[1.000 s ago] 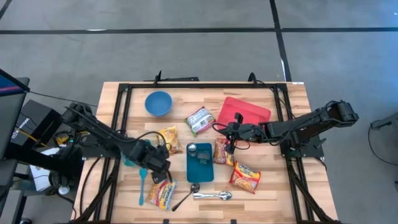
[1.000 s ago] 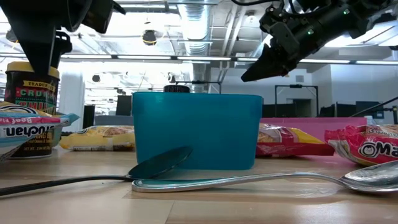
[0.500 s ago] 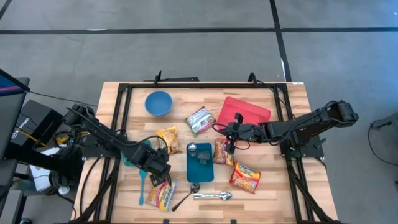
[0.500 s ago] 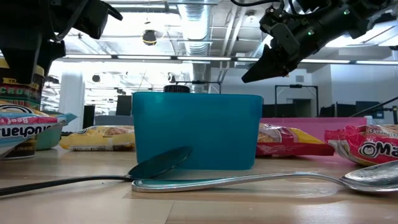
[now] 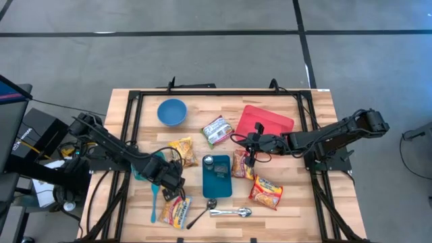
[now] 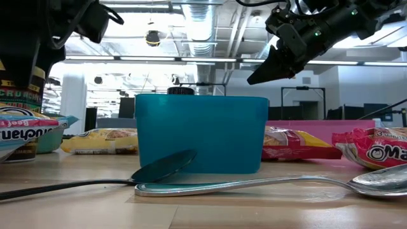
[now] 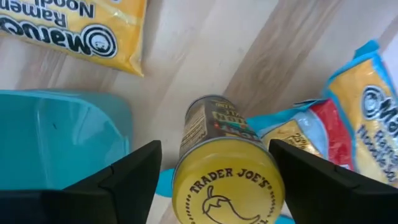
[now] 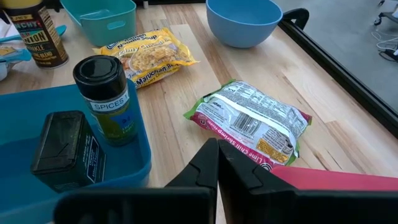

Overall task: Pick & Place Food Item
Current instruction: Put the yellow seasoning bottle into the blue bin

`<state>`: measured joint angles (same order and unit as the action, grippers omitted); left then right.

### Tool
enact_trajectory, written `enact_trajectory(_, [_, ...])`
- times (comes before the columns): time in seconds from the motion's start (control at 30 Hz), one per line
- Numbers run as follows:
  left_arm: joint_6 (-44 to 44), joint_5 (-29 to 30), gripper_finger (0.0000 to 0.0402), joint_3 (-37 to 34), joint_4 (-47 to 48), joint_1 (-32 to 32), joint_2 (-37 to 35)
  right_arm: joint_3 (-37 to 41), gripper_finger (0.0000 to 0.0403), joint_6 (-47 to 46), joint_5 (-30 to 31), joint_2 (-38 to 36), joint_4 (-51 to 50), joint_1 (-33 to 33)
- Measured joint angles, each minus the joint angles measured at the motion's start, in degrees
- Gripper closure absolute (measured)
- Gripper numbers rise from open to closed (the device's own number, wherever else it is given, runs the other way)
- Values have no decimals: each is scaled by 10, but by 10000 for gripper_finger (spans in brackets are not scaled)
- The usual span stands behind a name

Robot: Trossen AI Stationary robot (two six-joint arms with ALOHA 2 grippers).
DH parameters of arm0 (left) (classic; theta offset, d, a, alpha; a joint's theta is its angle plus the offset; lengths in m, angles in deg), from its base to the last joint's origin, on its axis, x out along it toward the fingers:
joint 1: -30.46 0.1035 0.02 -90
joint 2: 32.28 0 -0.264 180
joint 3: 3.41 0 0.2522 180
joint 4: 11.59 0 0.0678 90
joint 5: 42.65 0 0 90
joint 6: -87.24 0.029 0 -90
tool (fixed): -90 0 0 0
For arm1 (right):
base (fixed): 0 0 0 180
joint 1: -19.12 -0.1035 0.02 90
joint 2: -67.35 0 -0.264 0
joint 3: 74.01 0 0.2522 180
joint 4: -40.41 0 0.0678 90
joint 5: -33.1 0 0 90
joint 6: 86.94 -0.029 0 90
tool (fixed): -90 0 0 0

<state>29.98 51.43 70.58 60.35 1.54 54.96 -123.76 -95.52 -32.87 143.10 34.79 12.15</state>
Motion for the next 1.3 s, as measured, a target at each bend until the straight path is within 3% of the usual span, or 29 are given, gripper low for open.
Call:
enact_trajectory(0.27, [0,-40,111,-22,-7,-2,0,0,403,0,0,0,0,0])
enact_trajectory(1.0, [15,-36,113,-39,-39,1,0,0,403,0,0,0,0,0])
enact_trajectory(1.3, [15,-36,167,-39,-38,1,-1,0,403,0,0,0,0,0])
